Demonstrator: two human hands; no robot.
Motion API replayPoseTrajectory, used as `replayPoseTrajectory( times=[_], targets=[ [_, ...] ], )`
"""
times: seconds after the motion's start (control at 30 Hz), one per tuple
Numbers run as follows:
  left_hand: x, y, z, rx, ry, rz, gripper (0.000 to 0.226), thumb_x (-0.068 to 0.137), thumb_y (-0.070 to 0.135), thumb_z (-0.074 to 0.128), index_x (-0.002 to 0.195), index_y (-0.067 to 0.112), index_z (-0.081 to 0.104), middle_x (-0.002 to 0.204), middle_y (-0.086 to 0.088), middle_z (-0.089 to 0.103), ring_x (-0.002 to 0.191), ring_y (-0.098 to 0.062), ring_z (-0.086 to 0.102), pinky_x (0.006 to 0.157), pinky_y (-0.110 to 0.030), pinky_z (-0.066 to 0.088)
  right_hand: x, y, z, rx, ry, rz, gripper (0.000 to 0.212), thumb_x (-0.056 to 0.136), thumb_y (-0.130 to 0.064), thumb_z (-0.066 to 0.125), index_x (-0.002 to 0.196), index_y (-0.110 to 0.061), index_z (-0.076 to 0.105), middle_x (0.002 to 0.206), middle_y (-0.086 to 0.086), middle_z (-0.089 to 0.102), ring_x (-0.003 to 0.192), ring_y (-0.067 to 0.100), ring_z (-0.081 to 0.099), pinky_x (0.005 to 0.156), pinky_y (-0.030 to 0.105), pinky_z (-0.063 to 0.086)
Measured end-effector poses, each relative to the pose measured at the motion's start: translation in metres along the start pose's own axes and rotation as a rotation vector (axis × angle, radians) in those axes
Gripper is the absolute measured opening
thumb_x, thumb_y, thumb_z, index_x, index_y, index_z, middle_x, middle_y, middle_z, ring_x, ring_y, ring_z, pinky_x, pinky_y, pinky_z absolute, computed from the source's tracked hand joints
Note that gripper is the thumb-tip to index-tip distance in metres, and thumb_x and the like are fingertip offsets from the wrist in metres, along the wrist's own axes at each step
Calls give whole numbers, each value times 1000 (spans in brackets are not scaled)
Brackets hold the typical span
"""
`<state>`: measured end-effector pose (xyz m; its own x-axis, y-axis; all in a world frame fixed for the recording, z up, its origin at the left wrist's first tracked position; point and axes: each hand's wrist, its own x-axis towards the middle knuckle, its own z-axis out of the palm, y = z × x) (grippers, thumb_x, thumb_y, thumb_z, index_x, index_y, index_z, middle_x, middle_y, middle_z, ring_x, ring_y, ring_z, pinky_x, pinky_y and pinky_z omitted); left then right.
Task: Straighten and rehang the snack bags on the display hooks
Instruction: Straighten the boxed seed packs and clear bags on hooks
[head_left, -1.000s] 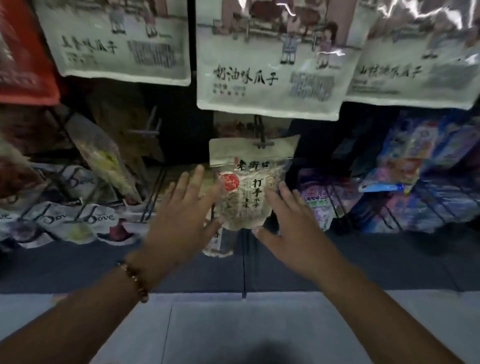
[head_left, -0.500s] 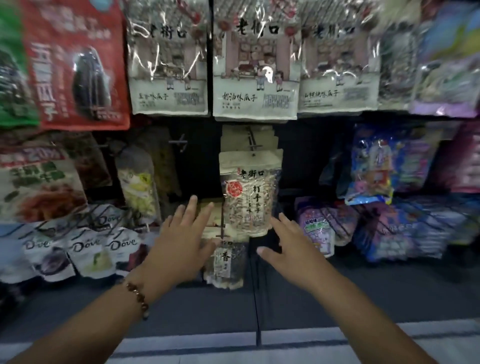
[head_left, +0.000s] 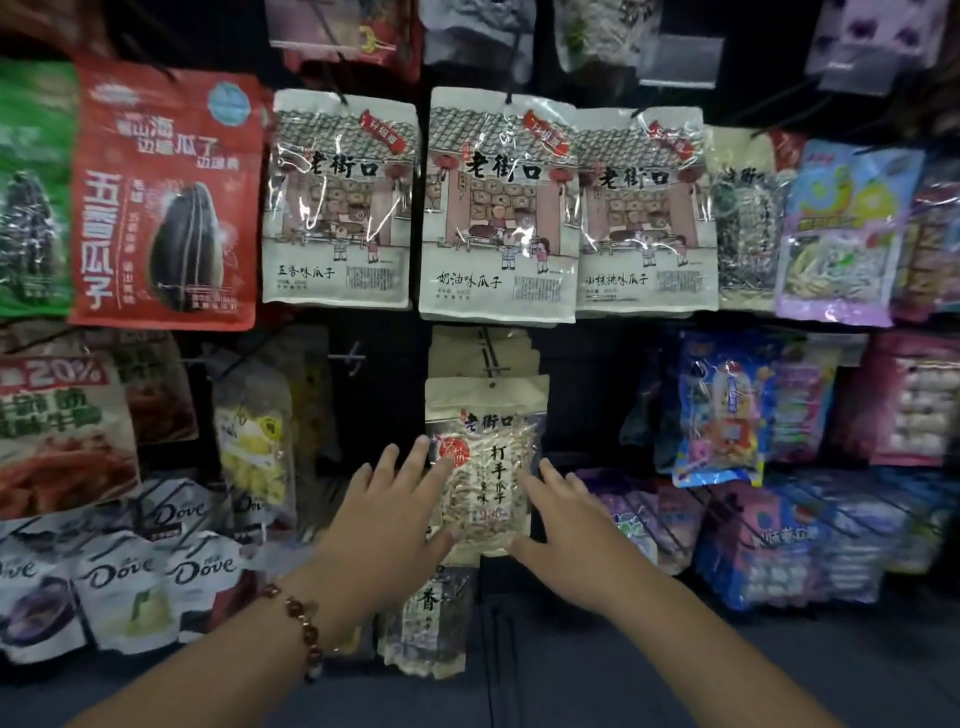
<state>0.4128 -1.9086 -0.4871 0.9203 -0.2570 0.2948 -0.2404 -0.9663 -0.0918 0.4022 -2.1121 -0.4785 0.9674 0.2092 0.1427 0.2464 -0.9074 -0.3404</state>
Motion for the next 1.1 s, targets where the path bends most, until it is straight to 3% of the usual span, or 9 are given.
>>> replayPoseTrajectory(
  times=[0.33, 0.6, 0.7, 0.8, 0.87, 0.97, 1.03, 1.1],
  targets=[
    [77, 3, 50, -88, 34, -37, 78, 98, 59, 32, 151, 33, -18, 161, -5, -23, 149, -38, -1, 120, -51, 15, 82, 35, 24, 125, 47, 13, 79, 94, -47, 55, 154, -36, 4, 163, -6, -13, 151, 21, -4, 120, 43, 14],
    [114, 3, 91, -295, 144, -79, 84, 96, 56, 40, 149, 35, -22, 155, 1, -35, 149, -36, 3, 113, -51, 31, 127, 45, 72, 449, 218, 25, 90, 89, -52, 62, 146, -57, -7, 160, -15, -18, 148, 23, 19, 111, 43, 34],
    [130, 0, 98, -364, 154, -69, 86, 96, 54, 43, 151, 34, -20, 156, 3, -33, 149, -34, 2, 114, -51, 31, 142, 52, 73, 526, 264, 22, 84, 91, -43, 63, 150, -54, 4, 162, -14, -13, 135, 10, 35, 93, 26, 41],
    [147, -6, 106, -388, 181, -51, 86, 97, 50, 45, 152, 33, -19, 155, 3, -36, 149, -33, 4, 113, -50, 33, 158, 56, 73, 547, 271, 27, 79, 93, -33, 62, 153, -45, 12, 163, -12, -7, 109, -3, 42, 75, 11, 34],
    [156, -10, 111, -416, 196, -55, 85, 97, 48, 46, 152, 32, -16, 153, 5, -38, 149, -33, 8, 110, -47, 38, 170, 56, 73, 544, 278, 22, 78, 92, -31, 63, 153, -43, 15, 163, -9, -3, 118, 4, 46, 73, 8, 34],
    [158, -13, 115, -573, 262, -36, 83, 97, 42, 52, 154, 33, -7, 153, 15, -36, 146, -28, 20, 103, -39, 44, 186, 54, 78, 583, 343, 24, 80, 88, -30, 67, 153, -36, 20, 163, -3, 8, 142, 16, 30, 98, 18, 32],
    [154, -14, 120, -666, 343, -37, 85, 96, 39, 55, 154, 34, -7, 156, 17, -29, 144, -15, 24, 94, -31, 47, 193, 59, 85, 680, 396, 83, 90, 83, -31, 72, 155, -28, 17, 160, 1, 21, 144, 18, 27, 111, 29, 29],
    [148, -16, 129, -802, 357, -109, 91, 95, 43, 56, 151, 40, -16, 159, 15, -25, 140, -3, 17, 94, -28, 44, 195, 67, 92, 827, 357, 198, 101, 81, -32, 75, 156, -24, 8, 158, 1, 24, 144, 20, 29, 114, 35, 30]
  ],
)
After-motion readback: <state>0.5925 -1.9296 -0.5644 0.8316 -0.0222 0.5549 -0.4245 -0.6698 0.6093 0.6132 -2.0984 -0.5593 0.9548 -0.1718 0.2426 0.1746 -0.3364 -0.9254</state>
